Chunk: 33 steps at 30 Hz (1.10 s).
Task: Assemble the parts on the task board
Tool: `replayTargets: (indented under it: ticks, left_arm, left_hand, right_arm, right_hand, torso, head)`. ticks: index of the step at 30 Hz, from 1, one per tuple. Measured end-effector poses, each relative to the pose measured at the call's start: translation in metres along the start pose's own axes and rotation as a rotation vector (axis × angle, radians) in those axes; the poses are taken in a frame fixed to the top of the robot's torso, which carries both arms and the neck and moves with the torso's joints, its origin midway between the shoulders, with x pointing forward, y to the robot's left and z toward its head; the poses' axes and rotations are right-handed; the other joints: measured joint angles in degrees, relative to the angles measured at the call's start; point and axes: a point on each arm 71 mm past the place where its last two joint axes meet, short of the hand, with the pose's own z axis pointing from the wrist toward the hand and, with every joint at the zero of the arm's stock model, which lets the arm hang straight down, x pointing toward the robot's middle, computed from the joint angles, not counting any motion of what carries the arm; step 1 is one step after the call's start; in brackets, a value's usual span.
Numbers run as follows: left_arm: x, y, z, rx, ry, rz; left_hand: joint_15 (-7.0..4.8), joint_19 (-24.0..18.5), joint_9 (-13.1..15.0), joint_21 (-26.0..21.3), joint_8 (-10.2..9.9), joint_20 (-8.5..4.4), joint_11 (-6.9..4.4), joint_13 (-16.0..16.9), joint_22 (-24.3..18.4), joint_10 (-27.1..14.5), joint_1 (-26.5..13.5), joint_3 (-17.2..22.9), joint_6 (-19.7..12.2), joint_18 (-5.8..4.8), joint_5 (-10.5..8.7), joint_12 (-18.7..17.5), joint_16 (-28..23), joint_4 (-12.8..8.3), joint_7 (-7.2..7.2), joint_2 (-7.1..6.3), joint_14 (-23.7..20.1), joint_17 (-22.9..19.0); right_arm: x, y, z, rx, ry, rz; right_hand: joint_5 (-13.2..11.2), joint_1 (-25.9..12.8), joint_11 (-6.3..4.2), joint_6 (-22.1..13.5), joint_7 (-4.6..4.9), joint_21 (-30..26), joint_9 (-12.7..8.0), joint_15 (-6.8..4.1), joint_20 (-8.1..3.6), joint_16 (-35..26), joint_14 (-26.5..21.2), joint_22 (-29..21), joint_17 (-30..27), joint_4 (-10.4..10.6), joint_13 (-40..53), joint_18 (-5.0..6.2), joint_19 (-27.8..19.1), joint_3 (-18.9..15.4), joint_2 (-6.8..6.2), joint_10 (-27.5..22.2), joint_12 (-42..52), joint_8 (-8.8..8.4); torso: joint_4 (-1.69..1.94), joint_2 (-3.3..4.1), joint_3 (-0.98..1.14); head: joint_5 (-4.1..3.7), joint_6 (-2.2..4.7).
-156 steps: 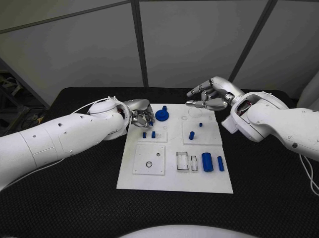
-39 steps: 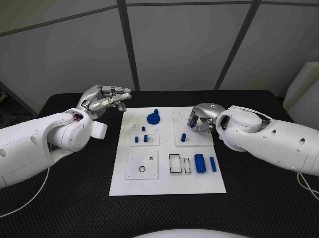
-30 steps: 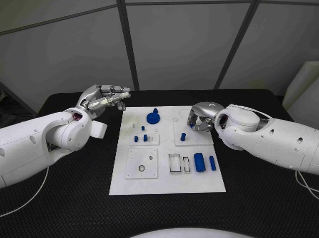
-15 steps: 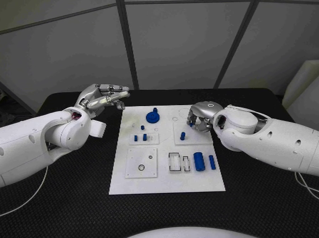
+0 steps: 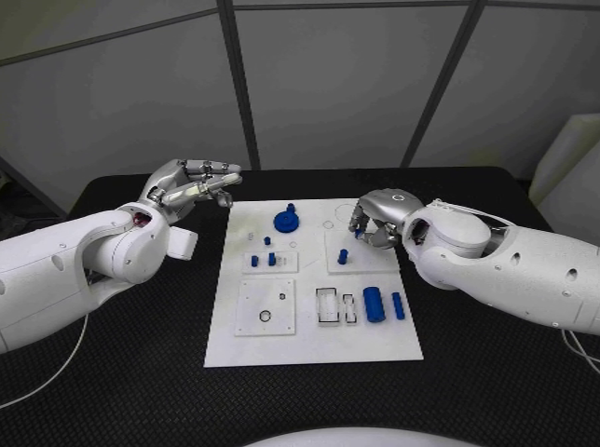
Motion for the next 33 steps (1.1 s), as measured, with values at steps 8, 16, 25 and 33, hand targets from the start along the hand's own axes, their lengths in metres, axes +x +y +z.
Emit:
replayTargets:
  ticks: [8, 16, 25, 33]
  left_arm:
    - [-0.001, 0.000, 0.000, -0.002, -0.003, 0.001]
    - [0.001, 0.001, 0.001, -0.004, 0.000, -0.001]
    - [0.007, 0.001, 0.004, -0.002, 0.012, -0.007]
    - [0.011, 0.002, 0.005, -0.002, 0.019, -0.011]
  left_hand:
    - [0.00, 0.00, 0.00, 0.00, 0.00, 0.00, 0.00, 0.00, 0.01, 0.00, 0.00, 0.00, 0.00, 0.00, 0.00, 0.00, 0.00, 0.00, 0.00, 0.00, 0.00, 0.00]
    - [0.00, 0.00, 0.00, 0.00, 0.00, 0.00, 0.00, -0.01, 0.01, 0.00, 0.00, 0.00, 0.00, 0.00, 0.00, 0.00, 0.00, 0.00, 0.00, 0.00, 0.01, 0.01]
    - [0.00, 0.00, 0.00, 0.00, 0.00, 0.00, 0.00, -0.01, -0.06, 0.00, 0.00, 0.00, 0.00, 0.00, 0.00, 0.00, 0.00, 0.00, 0.00, 0.00, 0.00, -0.06]
    - [0.01, 0.00, 0.00, 0.00, 0.00, 0.00, 0.00, -0.01, -0.06, 0.00, 0.00, 0.00, 0.00, 0.00, 0.00, 0.00, 0.00, 0.00, 0.00, 0.00, 0.01, -0.06]
  right_arm:
    - [-0.009, 0.008, -0.013, -0.034, -0.050, 0.033]
    - [-0.019, 0.046, -0.023, -0.140, -0.094, 0.117]
    - [-0.009, 0.095, -0.026, -0.262, -0.087, 0.232]
    - [0.017, 0.117, -0.019, -0.296, -0.041, 0.285]
  right_hand:
    - [0.00, -0.30, 0.00, -0.01, 0.00, 0.23, 0.10, 0.00, 0.00, 0.00, 0.00, 0.00, 0.00, -0.16, -0.08, -0.88, 0.00, 0.16, -0.31, 0.00, 0.00, 0.00]
    - [0.00, -0.30, 0.00, -0.01, -0.01, 0.23, 0.10, 0.00, -0.20, 0.00, 0.00, 0.00, 0.00, -0.31, -0.09, -0.88, -0.20, 0.32, -0.32, 0.00, 0.00, 0.00]
    - [-0.01, -0.30, 0.01, -0.02, -0.01, 0.23, 0.16, 0.01, -0.20, 0.00, 0.00, 0.00, -0.09, -0.55, -0.13, -0.87, -0.20, 0.55, -0.32, -0.01, 0.00, 0.00]
    - [-0.05, -0.76, 0.01, -0.03, -0.02, 0.23, 0.17, 0.00, -0.20, 0.00, 0.00, 0.00, -0.25, -0.72, -0.14, -0.86, -0.20, 0.71, -0.30, -0.01, 0.00, 0.00]
  torso:
    - [0.00, 0.00, -0.02]
    - [0.00, 0.08, -0.01]
    - [0.03, 0.08, -0.14]
    - [0.06, 0.14, -0.15]
  head:
    - [-0.05, 0.21]
    - [0.77, 0.16]
    - [2.49, -0.34]
    - [3.52, -0.77]
